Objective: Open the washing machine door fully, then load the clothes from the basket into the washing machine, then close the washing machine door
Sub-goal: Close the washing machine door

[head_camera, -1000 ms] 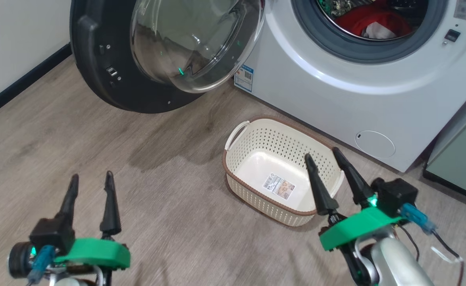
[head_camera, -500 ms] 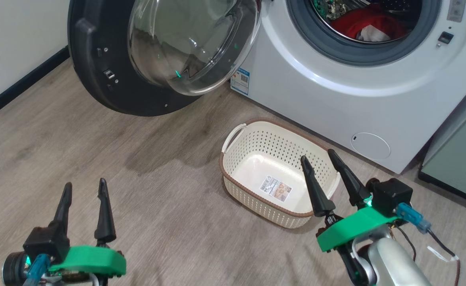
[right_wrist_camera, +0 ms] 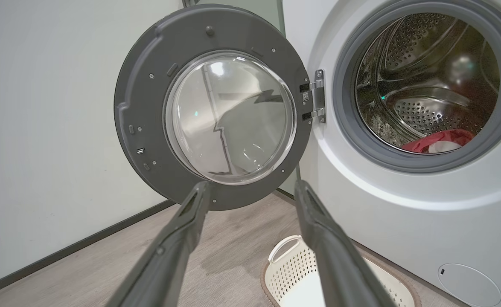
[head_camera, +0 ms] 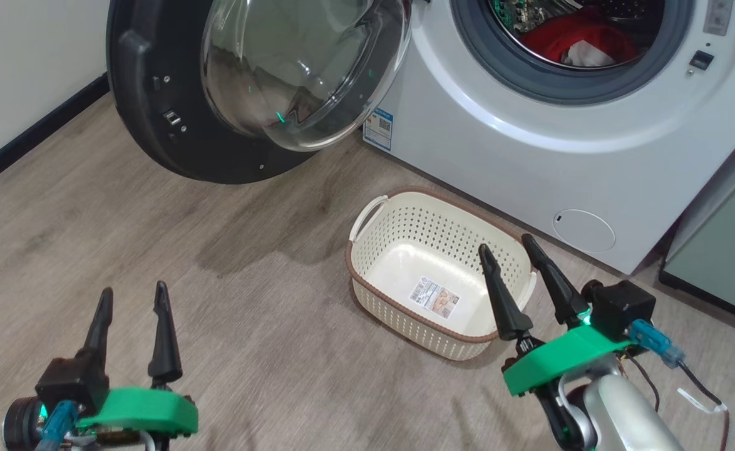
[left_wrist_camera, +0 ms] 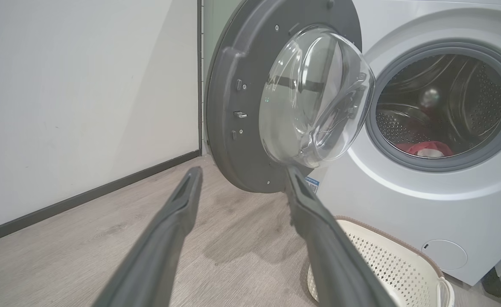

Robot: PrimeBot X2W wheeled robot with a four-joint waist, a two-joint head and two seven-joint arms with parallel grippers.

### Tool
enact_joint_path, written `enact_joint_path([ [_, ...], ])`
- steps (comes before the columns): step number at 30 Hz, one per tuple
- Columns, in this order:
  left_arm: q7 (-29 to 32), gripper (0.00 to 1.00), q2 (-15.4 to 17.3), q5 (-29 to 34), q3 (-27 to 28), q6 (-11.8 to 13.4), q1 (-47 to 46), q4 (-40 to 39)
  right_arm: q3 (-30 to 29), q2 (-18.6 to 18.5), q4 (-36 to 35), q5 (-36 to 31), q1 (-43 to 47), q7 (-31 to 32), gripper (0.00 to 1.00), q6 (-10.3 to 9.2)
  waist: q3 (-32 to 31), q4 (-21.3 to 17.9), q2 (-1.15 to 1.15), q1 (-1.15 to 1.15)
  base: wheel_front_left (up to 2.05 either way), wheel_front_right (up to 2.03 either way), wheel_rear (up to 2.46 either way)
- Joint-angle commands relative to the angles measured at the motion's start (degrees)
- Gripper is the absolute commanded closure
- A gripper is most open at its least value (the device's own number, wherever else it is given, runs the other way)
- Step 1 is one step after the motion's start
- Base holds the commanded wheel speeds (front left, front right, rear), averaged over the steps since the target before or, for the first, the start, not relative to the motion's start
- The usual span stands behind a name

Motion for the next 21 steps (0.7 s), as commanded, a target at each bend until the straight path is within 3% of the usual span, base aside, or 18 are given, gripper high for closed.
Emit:
enact_joint_path([
  [1, -0.3, 0.00, 0.1, 0.3, 2.1, 0.2, -2.1, -1.9, 1.2, -0.2, -2.1, 0.4, -1.4, -0.4, 0.00, -0.01, 0.1, 0.0, 0.00, 0.00, 0.00, 0.00, 0.00],
  [7, -0.3, 0.03, 0.1, -0.8, 2.2, 0.5, -2.0, -2.2, 1.4, -0.2, -1.9, 0.3, -1.7, -0.4, 0.00, -0.01, 0.2, 0.2, 0.00, 0.00, 0.00, 0.00, 0.00],
  [8, -0.3, 0.47, 0.1, -1.2, 2.3, 0.5, -2.0, -2.4, 1.4, -0.2, -1.9, 0.3, -1.8, -0.4, 0.00, -0.01, 0.3, 0.2, 0.00, 0.00, 0.00, 0.00, 0.00],
  [9, -0.3, 0.85, 0.1, -1.3, 2.3, 0.5, -2.0, -2.6, 1.4, -0.2, -1.9, 0.3, -1.8, -0.4, 0.00, -0.01, 0.3, 0.2, 0.00, 0.00, 0.00, 0.00, 0.00],
  [10, -0.3, 1.00, 0.1, -1.4, 2.3, 0.6, -1.9, -2.7, 1.4, -0.2, -1.9, 0.2, -1.8, -0.4, 0.00, -0.01, 0.4, 0.2, 0.00, 0.00, 0.00, 0.00, 0.00],
  [21, -0.3, 1.00, 0.1, -2.8, 3.8, -0.4, -2.9, -5.4, -0.1, -0.2, -2.4, -1.5, -0.6, -0.4, 0.00, -0.01, 3.1, 0.7, 0.00, 0.00, 0.00, 0.00, 0.00],
])
